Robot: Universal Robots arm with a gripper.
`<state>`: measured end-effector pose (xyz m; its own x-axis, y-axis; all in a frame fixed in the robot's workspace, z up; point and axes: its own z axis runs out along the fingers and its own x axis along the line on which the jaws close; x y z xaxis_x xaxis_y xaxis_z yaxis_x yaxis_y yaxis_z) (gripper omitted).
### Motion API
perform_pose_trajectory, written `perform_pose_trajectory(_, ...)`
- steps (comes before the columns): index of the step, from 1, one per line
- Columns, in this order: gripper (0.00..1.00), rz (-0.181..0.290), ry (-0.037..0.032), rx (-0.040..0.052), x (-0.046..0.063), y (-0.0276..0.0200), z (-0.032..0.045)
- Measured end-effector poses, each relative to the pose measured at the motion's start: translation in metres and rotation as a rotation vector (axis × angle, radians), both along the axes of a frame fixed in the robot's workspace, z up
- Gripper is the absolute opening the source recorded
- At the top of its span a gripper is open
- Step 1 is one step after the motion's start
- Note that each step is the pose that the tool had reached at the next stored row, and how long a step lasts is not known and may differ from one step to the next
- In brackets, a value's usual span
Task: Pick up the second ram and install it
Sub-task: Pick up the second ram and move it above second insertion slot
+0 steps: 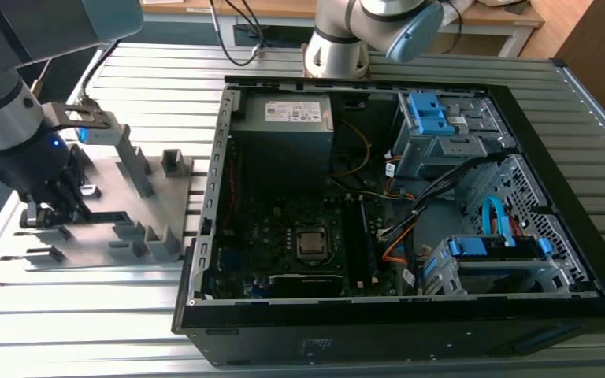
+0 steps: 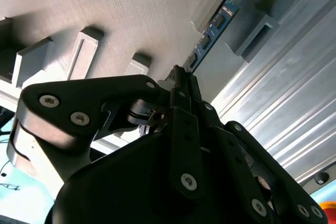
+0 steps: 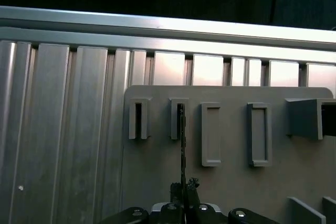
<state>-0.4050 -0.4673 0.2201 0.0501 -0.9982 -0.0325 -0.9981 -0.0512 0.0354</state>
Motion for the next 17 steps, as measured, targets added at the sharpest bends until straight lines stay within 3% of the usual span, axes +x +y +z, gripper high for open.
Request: perform_pose_trajectory(17, 0.14, 0.0, 0.0, 0.0, 0.0, 0.0, 0.0254)
